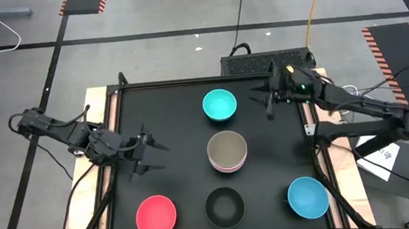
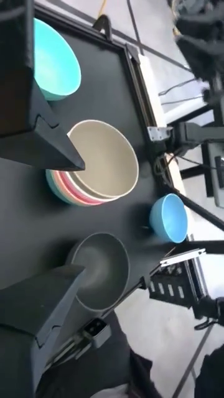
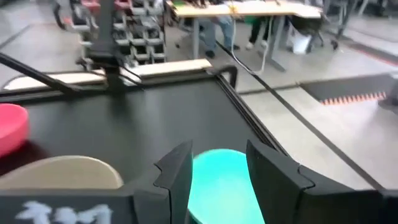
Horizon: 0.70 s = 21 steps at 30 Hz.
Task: Nest bowls inside each other
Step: Stack the light blue bowl on top of the gray bowl
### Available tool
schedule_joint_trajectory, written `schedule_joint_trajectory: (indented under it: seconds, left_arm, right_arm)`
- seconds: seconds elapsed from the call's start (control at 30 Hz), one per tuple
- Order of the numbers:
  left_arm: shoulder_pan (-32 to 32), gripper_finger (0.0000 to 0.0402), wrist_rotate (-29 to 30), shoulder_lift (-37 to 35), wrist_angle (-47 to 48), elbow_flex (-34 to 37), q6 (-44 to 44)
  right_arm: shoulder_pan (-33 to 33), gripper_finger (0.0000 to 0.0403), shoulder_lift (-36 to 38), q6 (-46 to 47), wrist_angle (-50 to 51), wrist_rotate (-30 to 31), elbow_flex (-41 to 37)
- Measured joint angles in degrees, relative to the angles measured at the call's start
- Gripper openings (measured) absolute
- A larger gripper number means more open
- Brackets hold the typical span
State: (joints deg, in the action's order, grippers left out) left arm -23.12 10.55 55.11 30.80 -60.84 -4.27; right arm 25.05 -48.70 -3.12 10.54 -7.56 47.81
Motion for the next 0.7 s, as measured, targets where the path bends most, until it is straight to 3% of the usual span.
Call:
schedule_joint_trajectory:
  seconds: [0.2,0.37,0.5,0.7]
  left_arm:
    - [-1.38,0.0263,0.13,-0.21,0.74,-0.02,-0.01]
    - [-1.94,0.0263,0.69,-0.72,0.55,-0.02,0.56]
    - [-1.92,0.0262,2.49,-1.56,0.71,-0.02,2.06]
    - [-1.94,0.0260,2.62,-3.26,2.10,-0.02,4.90]
  right_arm:
    - [13.34,0.0144,-5.99,3.58,-7.15,-18.64,0.05]
    - [17.51,0.0144,-11.83,5.98,-7.70,-28.67,3.60]
    - [17.80,0.0144,-17.69,5.79,-5.62,-31.60,7.58]
    - [19.68,0.0144,-26.40,3.33,3.93,-30.55,17.52]
